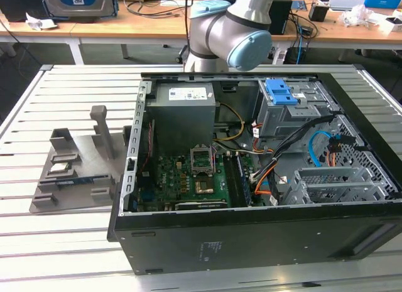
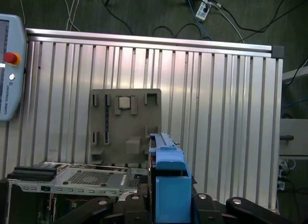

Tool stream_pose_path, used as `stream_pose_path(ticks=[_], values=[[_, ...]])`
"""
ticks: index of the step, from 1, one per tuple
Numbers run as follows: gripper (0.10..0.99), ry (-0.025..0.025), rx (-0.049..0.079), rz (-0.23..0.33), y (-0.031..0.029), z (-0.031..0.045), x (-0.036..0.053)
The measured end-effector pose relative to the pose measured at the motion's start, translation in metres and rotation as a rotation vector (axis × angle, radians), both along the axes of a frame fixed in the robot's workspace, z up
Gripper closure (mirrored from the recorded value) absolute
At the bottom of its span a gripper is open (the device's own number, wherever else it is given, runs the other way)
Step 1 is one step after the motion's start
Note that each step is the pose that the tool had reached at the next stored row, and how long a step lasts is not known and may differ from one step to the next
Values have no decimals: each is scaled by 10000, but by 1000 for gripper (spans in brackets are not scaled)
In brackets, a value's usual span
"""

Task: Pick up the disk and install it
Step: 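Pick up the disk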

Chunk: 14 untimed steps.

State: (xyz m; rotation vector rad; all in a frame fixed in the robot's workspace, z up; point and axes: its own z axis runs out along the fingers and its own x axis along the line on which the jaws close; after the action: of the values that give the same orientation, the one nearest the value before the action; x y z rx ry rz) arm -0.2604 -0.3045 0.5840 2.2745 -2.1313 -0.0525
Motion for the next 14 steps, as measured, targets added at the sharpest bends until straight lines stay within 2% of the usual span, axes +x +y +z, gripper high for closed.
stream_pose_path(ticks=[2, 5, 14], values=[[722, 0, 0, 0, 0, 0, 123], [722, 2, -1, 2, 0, 0, 382], [722, 1, 0, -1, 1, -1, 834]])
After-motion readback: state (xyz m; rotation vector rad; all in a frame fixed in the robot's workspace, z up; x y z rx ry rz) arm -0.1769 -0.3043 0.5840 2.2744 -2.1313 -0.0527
